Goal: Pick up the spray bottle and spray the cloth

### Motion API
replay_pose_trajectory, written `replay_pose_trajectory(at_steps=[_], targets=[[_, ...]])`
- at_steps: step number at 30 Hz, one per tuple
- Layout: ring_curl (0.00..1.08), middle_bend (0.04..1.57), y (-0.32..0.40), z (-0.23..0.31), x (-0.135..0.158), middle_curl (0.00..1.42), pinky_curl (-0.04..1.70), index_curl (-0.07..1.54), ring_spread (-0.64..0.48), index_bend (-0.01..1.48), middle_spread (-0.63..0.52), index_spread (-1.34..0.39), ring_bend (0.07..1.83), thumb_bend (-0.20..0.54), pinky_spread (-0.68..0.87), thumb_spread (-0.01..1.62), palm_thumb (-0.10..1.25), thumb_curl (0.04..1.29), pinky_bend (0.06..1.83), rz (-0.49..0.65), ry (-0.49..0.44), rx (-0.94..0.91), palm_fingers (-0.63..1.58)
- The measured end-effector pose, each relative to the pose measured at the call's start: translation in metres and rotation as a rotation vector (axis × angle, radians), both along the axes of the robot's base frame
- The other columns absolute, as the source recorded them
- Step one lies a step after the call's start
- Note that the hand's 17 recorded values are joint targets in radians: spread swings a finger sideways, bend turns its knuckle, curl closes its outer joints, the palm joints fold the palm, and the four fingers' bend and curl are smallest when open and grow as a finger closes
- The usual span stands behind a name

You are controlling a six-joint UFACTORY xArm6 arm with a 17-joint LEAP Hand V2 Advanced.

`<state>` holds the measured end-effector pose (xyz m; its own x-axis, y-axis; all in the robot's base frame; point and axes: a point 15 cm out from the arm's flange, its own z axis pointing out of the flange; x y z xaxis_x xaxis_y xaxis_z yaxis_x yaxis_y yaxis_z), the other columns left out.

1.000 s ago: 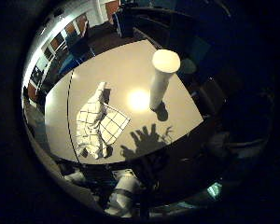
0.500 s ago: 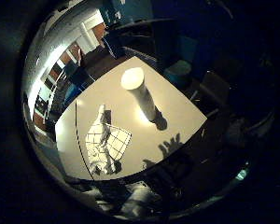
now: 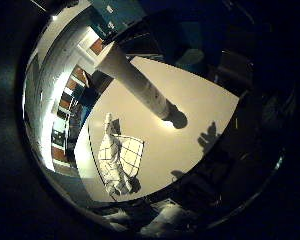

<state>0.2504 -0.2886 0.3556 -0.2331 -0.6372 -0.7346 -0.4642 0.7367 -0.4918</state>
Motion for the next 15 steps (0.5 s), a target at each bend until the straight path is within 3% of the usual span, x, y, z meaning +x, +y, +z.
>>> replay_pose_trajectory(at_steps=[8,15], targets=[[0.3,0.25,-0.007,-0.037,0.001,0.4,0.27,0.28,0.19,0.16,0.16,-0.11,0.49,-0.024,0.35,1.05,0.65,0.36,0.48,-0.057,-0.047,0.035,0.14],[0.3,0.25,-0.026,-0.066,-0.006,0.4,0.27,0.28,0.19,0.16,0.16,-0.11,0.5,-0.024,0.35,1.05,0.65,0.36,0.48,-0.105,-0.03,0.076,0.14]])
